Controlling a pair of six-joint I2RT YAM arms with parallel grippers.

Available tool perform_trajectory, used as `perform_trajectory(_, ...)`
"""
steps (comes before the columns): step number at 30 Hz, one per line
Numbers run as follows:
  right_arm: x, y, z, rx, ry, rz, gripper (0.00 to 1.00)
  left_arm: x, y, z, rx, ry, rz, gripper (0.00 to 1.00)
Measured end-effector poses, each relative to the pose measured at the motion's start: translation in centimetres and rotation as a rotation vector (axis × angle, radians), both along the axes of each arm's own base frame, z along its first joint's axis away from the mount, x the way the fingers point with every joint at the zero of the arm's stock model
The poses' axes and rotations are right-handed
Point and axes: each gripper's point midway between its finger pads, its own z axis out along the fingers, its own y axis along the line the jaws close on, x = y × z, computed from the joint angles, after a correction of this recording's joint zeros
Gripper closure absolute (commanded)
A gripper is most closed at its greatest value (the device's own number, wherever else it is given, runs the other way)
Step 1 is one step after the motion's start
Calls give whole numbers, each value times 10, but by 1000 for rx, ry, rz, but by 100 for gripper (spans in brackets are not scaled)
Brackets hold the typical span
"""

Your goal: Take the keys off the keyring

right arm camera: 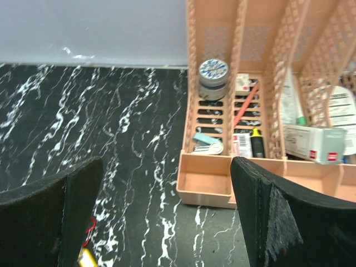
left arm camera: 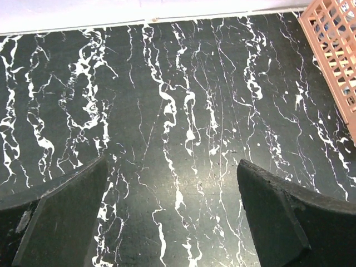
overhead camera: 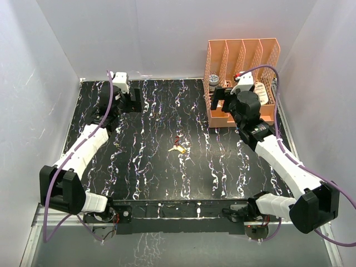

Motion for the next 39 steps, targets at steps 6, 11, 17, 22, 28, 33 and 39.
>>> perform_trajectory(6, -8, 30, -30, 14, 78, 125, 13, -2, -16, -7, -22, 22, -87, 1)
perform_trajectory(11, -31, 50, -89, 13, 206, 225, 32, -3, -27, -18, -72, 7, -133, 1)
perform_trajectory(17, -40, 70, -119, 40, 298, 284, 49, -3, -30, -40, -145, 53, -91, 6)
perform_trajectory(22, -55, 104, -148, 12, 374, 364, 57, -4, -35, -54, -207, 81, -79, 26)
perform_trajectory(28, -65, 140, -179, -17, 467, 434, 57, -16, -40, -70, -293, 123, -62, 64)
perform_trajectory(33, -71, 166, -195, -44, 503, 472, 66, -30, -34, -80, -314, 138, -27, 47)
perform_trajectory(39, -74, 185, -220, -84, 554, 487, 71, -30, -27, -63, -340, 87, 20, 45)
